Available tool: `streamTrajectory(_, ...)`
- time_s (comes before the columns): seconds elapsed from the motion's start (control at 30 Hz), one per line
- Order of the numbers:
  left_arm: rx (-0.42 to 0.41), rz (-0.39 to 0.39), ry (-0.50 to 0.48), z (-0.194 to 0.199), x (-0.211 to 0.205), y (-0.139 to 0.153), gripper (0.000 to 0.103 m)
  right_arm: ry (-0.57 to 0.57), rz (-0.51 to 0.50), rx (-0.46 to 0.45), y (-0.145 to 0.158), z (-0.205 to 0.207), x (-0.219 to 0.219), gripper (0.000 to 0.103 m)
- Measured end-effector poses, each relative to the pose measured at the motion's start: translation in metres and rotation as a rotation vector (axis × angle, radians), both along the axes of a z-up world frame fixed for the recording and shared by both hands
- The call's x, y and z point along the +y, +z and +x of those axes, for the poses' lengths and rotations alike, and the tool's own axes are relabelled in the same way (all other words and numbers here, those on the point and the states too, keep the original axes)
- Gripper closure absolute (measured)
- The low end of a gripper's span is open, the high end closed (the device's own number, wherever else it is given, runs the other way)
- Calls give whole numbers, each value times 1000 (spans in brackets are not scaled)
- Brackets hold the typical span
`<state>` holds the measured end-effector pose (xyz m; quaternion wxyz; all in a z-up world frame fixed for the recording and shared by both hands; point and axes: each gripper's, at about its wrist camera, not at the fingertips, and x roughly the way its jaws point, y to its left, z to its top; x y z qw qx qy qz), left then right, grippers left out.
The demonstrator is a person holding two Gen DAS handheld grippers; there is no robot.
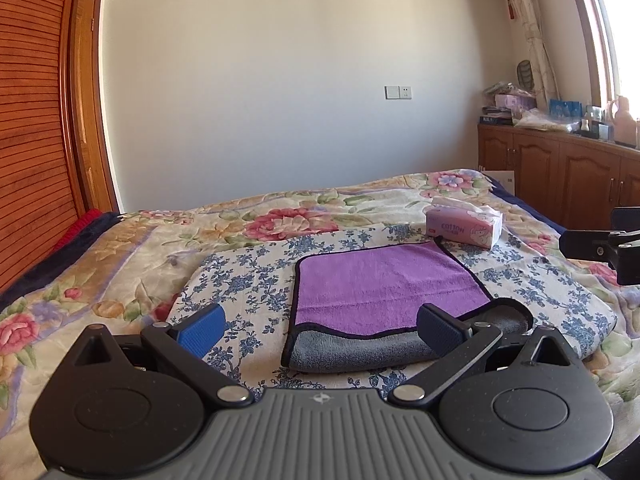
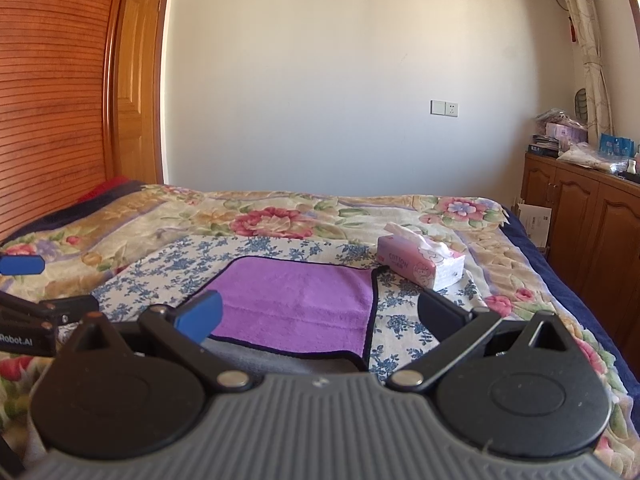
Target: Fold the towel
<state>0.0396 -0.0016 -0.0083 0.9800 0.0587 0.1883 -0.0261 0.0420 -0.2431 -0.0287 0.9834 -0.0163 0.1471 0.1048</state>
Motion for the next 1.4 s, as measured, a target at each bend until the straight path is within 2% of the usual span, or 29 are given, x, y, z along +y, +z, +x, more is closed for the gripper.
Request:
streamTrajectory(0.2, 29, 12, -15, 15, -2, -5, 0, 6, 4, 37, -2, 14, -1, 0)
streamTrajectory(0.83, 52, 15, -38, 57, 4, -13, 0, 64, -32, 135, -12, 53, 2, 0)
streamTrajectory(1.4, 159, 12, -38, 101, 19, -40, 0, 85, -61, 202, -24, 87, 3, 1)
